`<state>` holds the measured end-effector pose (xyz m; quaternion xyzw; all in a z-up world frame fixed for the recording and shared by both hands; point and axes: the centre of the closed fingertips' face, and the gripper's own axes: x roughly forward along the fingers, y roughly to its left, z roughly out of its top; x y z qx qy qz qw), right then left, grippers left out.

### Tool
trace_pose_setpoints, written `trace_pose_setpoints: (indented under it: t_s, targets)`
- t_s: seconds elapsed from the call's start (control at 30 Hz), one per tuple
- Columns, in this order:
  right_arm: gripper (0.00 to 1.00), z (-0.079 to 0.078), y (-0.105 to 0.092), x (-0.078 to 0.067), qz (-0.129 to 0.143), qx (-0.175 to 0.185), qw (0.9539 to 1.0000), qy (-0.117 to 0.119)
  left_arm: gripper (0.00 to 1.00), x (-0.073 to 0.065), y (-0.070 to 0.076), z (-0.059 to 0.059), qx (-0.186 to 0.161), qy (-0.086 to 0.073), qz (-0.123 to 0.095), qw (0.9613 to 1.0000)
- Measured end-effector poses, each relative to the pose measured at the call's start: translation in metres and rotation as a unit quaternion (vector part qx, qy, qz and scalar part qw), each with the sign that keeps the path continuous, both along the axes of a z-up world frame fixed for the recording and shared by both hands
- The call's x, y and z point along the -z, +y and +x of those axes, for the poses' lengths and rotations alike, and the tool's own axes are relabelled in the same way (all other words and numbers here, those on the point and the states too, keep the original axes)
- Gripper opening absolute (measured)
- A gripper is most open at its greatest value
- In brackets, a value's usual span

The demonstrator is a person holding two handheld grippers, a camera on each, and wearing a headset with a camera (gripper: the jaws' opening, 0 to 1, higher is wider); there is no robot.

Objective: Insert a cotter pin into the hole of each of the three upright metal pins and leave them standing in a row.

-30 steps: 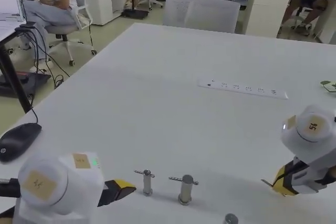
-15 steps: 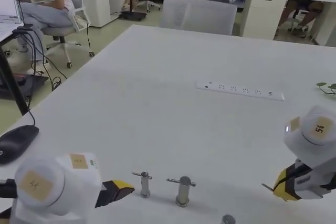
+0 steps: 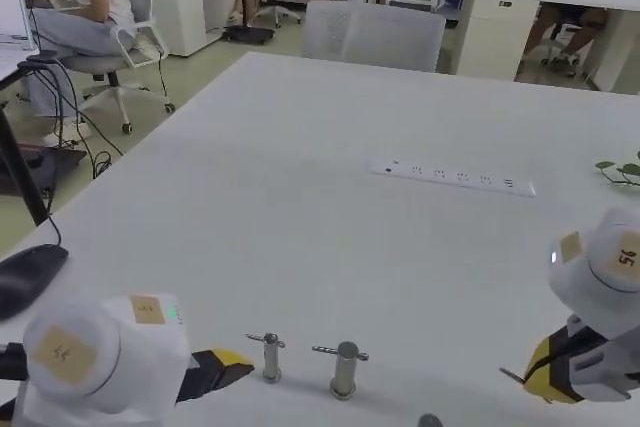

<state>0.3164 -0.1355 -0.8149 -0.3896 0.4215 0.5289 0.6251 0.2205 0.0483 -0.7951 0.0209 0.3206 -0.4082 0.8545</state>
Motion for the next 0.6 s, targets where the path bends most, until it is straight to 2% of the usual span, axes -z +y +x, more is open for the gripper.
trace_pose_setpoints:
  t_s: [0.3,0.6]
  targets:
    - [0.02,-0.016,0.009,-0.014,0.010,-0.018,0.9998,-0.005,0.87,-0.001,-0.003,0.000,0.006,0.002,0.001,1.0000]
    - [0.02,-0.034,0.017,-0.019,0.021,-0.031,0.9992,0.009,0.86,0.000,-0.007,-0.002,0.012,0.007,0.001,0.9999]
